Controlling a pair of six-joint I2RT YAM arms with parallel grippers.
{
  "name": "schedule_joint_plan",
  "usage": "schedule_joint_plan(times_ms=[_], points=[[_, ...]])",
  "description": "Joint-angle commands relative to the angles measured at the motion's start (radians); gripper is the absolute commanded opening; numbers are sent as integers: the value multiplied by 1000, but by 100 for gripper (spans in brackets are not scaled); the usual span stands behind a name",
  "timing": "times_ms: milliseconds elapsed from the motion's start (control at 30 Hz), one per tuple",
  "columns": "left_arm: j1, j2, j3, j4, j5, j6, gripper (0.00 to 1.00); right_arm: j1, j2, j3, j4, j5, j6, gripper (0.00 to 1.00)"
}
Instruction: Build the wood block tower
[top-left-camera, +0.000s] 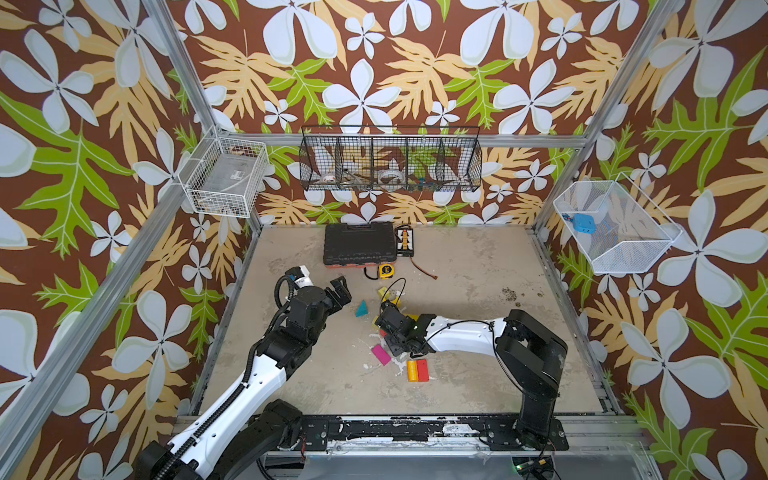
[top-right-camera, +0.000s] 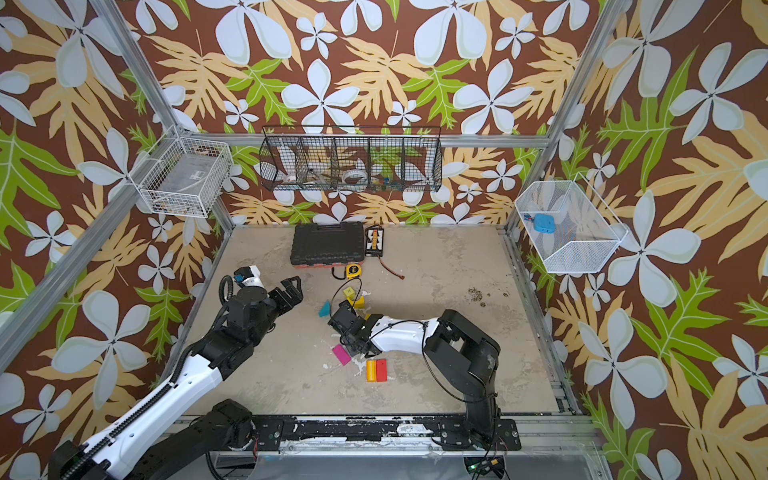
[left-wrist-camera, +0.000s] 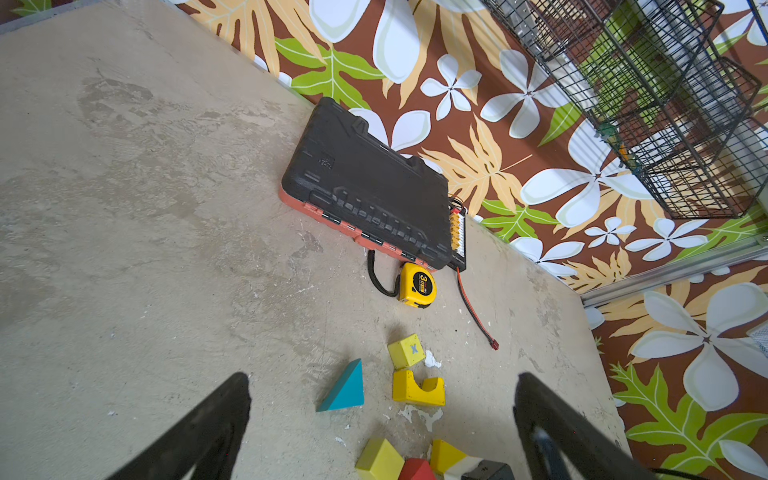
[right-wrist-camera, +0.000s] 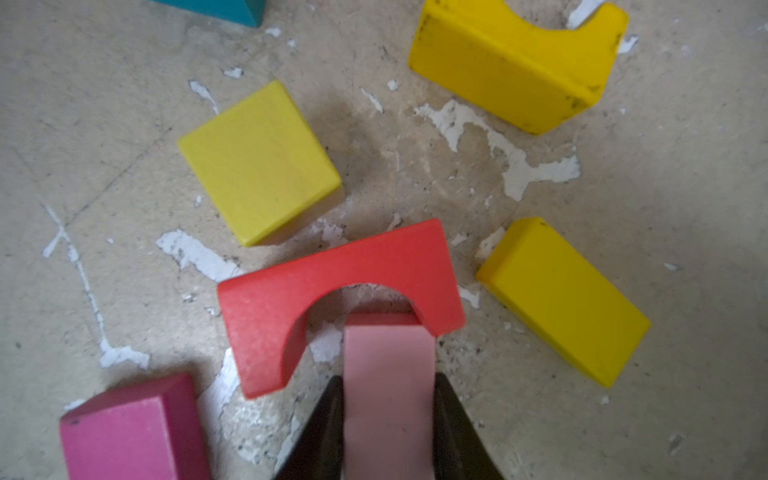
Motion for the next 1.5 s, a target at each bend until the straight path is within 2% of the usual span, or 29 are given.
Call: schedule_joint_plan(times_ms=[0, 233, 1033, 1167, 1300, 1467], points=[[2, 1, 3, 11, 0, 0, 100, -4, 9, -7, -43, -8, 0, 54], [2, -1, -1, 14, -7, 0, 100, -5, -11, -43, -47, 32, 9, 59], [2, -13, 8, 1, -22, 0, 100, -12, -119, -174, -11, 68, 29, 62], [2, -16, -1, 12, -22, 0, 100, -36, -146, -197, -5, 73, 36, 62], [2, -15, 5, 5, -15, 0, 100, -78, -170, -225, 6, 29, 38, 62], [2, -13, -1, 15, -14, -3, 100, -90, -212, -251, 10, 62, 46, 63]])
